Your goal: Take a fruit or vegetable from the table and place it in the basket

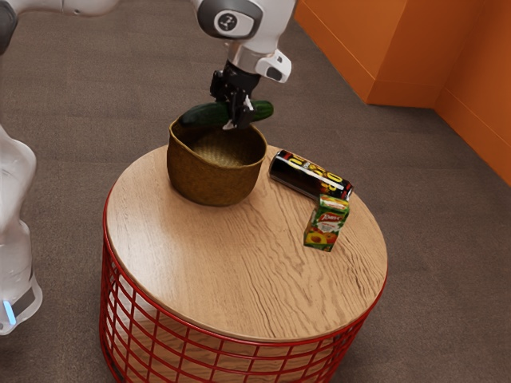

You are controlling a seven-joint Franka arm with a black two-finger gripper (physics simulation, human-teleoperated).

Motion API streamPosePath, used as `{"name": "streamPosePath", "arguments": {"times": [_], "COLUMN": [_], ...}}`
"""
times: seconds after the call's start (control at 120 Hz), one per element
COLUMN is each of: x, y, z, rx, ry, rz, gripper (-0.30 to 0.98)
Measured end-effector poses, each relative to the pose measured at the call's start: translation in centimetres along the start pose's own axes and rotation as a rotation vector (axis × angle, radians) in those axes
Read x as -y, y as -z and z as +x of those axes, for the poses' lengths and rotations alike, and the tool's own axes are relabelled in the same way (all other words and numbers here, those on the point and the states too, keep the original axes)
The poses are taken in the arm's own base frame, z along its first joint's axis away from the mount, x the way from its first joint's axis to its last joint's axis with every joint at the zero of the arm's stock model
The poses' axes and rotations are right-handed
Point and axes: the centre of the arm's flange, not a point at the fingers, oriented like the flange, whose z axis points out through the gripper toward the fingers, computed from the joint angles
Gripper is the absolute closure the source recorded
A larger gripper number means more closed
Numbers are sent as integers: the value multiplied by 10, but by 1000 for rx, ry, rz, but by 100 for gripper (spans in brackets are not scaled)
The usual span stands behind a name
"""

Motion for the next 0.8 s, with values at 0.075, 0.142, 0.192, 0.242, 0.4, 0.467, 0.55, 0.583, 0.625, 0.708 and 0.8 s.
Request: {"name": "streamPosePath", "arguments": {"times": [0.075, 0.142, 0.192, 0.242, 0.4, 0.467, 0.55, 0.583, 0.625, 0.708, 0.8], "x": [5, 9, 10, 12, 16, 17, 19, 21, 22, 24, 27], "y": [-5, -7, -9, -11, -8, -9, -13, -15, -16, -19, -22], "z": [0, 0, 0, 0, -14, -18, -20, -21, -22, -24, -25], "rx": [18, 28, 35, 42, 44, 54, 79, 93, 110, 140, 166], "ry": [6, 10, 10, 12, 1, -3, -1, 4, 8, 16, 27], "rz": [5, 7, 9, 9, -31, -51, -78, -92, -107, -126, -137], "gripper": [50, 50, 50, 50, 50, 50, 50, 50, 50, 50, 50]}}
